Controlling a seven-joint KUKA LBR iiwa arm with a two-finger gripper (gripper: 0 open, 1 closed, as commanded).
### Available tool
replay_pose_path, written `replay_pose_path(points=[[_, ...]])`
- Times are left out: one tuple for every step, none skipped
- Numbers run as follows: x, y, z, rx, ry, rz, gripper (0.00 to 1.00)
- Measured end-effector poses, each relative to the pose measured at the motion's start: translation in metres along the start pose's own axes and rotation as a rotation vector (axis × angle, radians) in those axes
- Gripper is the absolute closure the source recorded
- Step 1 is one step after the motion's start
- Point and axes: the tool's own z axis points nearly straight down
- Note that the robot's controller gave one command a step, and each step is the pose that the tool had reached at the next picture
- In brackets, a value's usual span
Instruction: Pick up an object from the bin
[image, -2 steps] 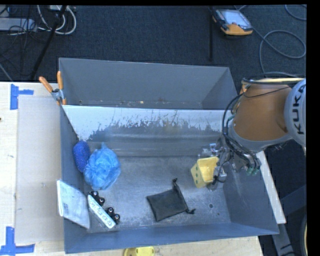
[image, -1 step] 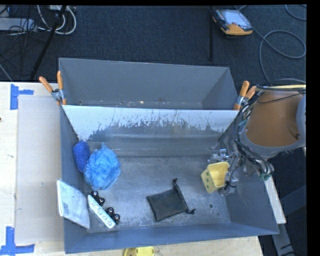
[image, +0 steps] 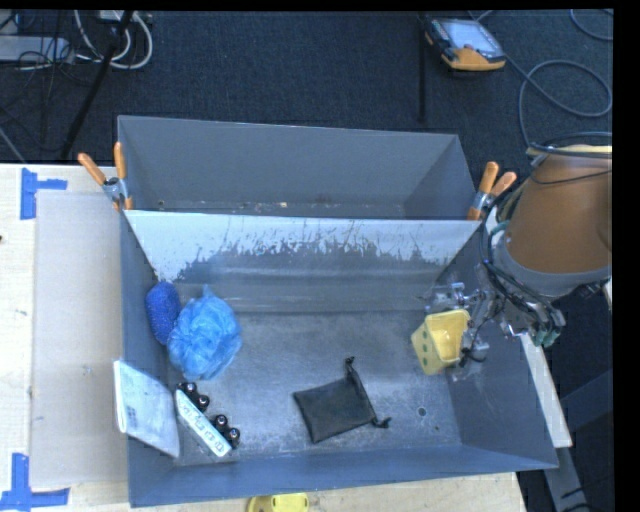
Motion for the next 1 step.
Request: replay_pose_path(points=[[-0.0038, -0.0049, 0.0176, 0.006, -0.018, -0.003, 1.00]])
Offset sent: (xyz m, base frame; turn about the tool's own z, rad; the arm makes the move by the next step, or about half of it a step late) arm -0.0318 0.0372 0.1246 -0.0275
